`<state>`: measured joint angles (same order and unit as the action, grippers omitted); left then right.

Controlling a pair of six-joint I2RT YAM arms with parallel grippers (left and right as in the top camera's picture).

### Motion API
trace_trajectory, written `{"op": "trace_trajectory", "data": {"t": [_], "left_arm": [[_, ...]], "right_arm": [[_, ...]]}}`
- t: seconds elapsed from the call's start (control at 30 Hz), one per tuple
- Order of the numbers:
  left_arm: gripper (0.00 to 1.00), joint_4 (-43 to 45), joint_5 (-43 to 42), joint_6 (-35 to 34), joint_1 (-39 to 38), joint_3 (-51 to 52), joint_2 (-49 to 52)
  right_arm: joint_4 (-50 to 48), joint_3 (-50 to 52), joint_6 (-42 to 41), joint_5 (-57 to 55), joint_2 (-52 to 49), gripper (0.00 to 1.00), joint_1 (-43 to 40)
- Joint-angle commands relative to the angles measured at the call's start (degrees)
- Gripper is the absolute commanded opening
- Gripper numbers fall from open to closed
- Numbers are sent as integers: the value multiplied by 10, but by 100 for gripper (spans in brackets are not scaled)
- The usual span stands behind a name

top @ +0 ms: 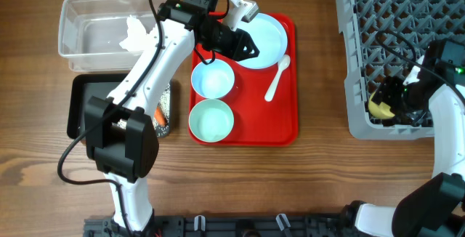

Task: Sort waste into correct bins and load items into the dishwasher rack
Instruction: 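Lower the yellow cup into the rack and open the right gripper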

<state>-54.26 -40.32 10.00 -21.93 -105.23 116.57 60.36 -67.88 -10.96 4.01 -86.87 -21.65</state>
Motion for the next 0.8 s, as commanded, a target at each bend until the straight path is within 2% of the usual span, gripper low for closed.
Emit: {"op": "trace_trajectory", "data": {"t": [0.0,0.17,0.77], "left_arm": [[26,-3,-1,1,-1,2,4],[31,-2,-1,1,-1,2,4],[31,-5,0,1,-1,2,4]], "right_arm": [[-23,-2,-14,37,-3,70,-2],[-40,-23,-17,64,-3,74,-2],[-2,-33,-14,56,-1,86,-2]]}}
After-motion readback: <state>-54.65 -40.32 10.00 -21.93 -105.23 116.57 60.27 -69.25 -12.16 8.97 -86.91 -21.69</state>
